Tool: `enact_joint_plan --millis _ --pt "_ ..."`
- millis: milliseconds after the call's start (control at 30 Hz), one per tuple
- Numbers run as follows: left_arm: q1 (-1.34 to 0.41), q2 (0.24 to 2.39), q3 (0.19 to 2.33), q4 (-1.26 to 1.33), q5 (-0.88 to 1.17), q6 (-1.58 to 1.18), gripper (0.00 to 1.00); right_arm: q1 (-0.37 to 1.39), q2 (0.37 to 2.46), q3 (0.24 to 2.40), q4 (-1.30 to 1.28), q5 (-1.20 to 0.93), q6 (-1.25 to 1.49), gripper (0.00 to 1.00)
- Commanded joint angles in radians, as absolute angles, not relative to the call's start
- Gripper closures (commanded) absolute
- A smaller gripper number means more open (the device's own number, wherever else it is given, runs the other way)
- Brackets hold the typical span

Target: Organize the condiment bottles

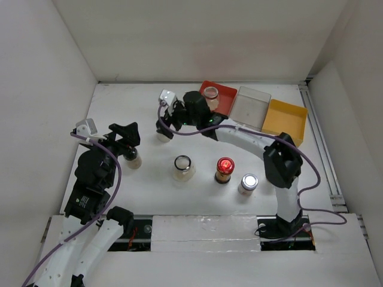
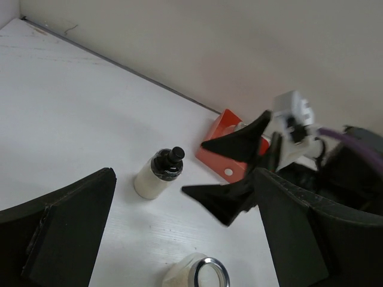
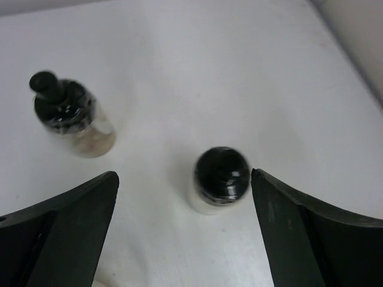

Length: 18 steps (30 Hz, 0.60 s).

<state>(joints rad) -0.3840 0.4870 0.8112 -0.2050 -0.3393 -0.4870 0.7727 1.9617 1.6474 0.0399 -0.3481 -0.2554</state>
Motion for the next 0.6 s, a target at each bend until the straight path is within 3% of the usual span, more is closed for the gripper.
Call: enact_joint_plan --millis 0,333,567 --pt "-0.374 0.491 0.813 -0.152 -0.321 -0.472 0.04 0.772 2.028 1.703 0.016 -0.367 -0.296 0.02" --pt "-0.374 0.482 0.813 -0.152 -0.321 -0.472 0.04 0.772 2.166 1.835 -0.012 -0.232 -0.287 0.0" --pt "-0.374 0.482 0.813 -0.143 -0.311 -0.472 0.04 0.772 2.262 1.934 -0.012 -0.264 -0.255 0.0"
